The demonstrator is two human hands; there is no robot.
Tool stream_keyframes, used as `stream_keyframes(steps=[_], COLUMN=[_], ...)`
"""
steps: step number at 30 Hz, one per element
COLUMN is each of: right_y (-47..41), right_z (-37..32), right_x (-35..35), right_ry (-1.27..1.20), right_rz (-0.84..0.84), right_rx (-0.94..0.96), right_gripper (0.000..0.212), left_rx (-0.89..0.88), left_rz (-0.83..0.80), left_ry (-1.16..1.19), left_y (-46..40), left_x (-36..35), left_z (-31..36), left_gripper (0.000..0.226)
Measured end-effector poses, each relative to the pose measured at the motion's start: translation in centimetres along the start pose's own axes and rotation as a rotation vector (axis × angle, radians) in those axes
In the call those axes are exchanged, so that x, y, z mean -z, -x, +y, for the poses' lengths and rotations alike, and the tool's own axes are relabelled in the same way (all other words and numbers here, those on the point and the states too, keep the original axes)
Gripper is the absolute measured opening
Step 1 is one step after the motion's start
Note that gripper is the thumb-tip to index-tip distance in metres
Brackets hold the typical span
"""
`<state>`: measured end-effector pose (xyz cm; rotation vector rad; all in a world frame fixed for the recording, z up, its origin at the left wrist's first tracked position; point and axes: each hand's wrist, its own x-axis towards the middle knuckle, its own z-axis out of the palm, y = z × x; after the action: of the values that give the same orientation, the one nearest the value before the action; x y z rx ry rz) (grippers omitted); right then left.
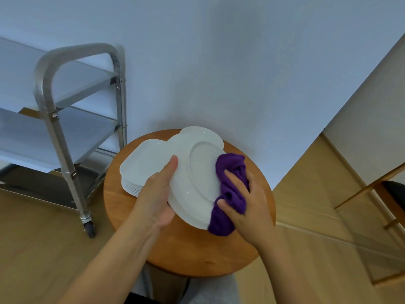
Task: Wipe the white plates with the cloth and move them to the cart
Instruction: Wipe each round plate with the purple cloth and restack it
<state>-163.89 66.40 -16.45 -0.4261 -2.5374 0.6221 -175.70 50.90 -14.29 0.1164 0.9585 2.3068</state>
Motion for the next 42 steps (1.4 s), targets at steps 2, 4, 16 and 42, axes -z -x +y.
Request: stream_keyframes(steps=[2, 4, 16, 42], right_y=[-0.7, -1.5, 0.6, -0.9], right_z=[-0.2, -0.7, -5.4, 2.8], right_x=[-0.2, -0.6, -2.0, 2.9], right_ry=[-0.163, -0.376, -0.678, -1.129], right_rz=[0.043, 0.163, 0.147, 0.594], right_rx=[-0.084, -0.199, -0.245, -0.887], right_gripper=[0.066, 0.051, 0.031, 0.026], left_rx=[-0.004, -0.022, -0.159, -0.179], left_rz=[0.028, 0.031, -0.021, 0.017], left_ry=[0.007, 0.011, -0.306, -1.423], left_y=[0.0, 0.1, 0.4, -5.8], left_x=[0.0, 0.4, -1.6, 0.3], left_z=[-0.2, -0.1, 0.5, -1.3], left_gripper=[0.011, 0.016, 0.015, 0.085])
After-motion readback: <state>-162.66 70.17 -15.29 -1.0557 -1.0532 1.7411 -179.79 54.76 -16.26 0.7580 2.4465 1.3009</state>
